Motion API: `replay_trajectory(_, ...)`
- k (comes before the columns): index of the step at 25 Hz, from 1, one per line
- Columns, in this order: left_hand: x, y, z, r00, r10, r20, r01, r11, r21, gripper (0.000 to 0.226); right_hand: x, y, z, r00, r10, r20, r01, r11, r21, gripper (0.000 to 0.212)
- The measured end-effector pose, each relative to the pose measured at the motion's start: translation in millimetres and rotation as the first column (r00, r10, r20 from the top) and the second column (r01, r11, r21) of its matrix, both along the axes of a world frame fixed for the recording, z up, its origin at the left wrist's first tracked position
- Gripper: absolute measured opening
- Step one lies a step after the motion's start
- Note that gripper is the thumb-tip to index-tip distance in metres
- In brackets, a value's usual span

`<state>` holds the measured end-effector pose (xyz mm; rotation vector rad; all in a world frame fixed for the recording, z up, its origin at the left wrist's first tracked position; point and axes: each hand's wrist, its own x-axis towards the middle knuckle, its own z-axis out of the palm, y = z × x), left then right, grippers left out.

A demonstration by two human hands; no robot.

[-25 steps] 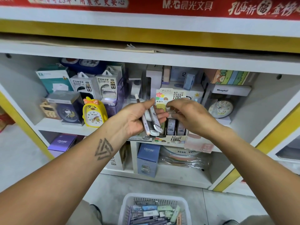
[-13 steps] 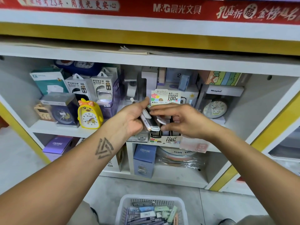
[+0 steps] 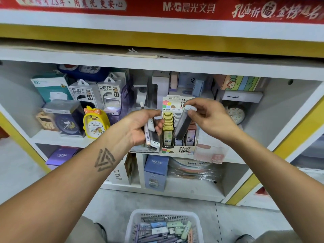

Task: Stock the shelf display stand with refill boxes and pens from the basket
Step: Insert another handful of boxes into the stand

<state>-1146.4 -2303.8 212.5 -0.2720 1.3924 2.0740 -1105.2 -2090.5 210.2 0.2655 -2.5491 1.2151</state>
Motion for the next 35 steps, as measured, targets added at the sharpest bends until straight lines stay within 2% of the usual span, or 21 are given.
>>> replay_trajectory(4, 1, 2, 0, 1.0, -0.027, -0.002, 0.027, 1.0, 0.014, 0.011, -1, 0, -4, 0.999, -0.008, -0.041, 0.019, 0.962, 0.273, 0.018)
replay_trajectory(8, 2, 3, -1, 0.999, -0.047, -0.01, 0.047, 0.999, 0.014, 0.012, -1, -5, -2, 0.986, 0.123, -0.112, -0.06, 0.892, 0.448, 0.027)
replay_trajectory(11, 3, 3, -2, 0.999, -0.043, -0.016, 0.043, 0.999, 0.018, 0.012, -1, -6, -1, 0.98, 0.15, -0.132, -0.057, 0.843, 0.535, 0.018)
replay_trajectory(14, 3, 3, -2, 0.999, -0.04, -0.014, 0.04, 0.999, 0.024, 0.012, -3, -4, 2, 0.991, 0.058, -0.119, 0.015, 0.844, 0.536, 0.017)
replay_trajectory(18, 3, 4, -3, 0.999, -0.041, -0.011, 0.041, 0.999, 0.026, 0.01, -5, -2, 7, 0.996, 0.043, 0.081, -0.08, 0.837, 0.541, 0.025)
replay_trajectory(20, 2, 5, -3, 0.999, -0.04, -0.012, 0.041, 0.999, 0.025, 0.008, -5, 0, 9, 0.992, 0.041, 0.123, -0.102, 0.835, 0.541, 0.026)
replay_trajectory(25, 2, 6, -4, 0.999, -0.03, -0.011, 0.03, 0.999, 0.032, 0.004, -6, 3, 8, 1.0, 0.011, 0.003, -0.01, 0.82, 0.572, 0.014)
replay_trajectory(28, 4, 7, -4, 1.0, -0.021, -0.012, 0.022, 0.996, 0.081, 0.008, -5, -3, 1, 0.999, 0.007, 0.041, -0.027, 0.851, 0.524, 0.013)
replay_trajectory(30, 5, 7, -4, 1.0, -0.005, -0.013, 0.007, 0.992, 0.129, 0.011, -5, -8, -5, 0.998, 0.054, 0.035, -0.064, 0.812, 0.58, 0.006)
replay_trajectory(32, 6, 9, -2, 1.0, 0.017, -0.014, -0.014, 0.983, 0.185, 0.009, -5, -12, -9, 0.991, 0.126, -0.051, -0.069, 0.789, 0.61, 0.01)
replay_trajectory(35, 4, 10, 2, 0.996, 0.086, 0.0, -0.084, 0.966, 0.245, 0.009, -3, -16, -5, 0.977, 0.178, -0.119, -0.112, 0.898, 0.424, 0.023)
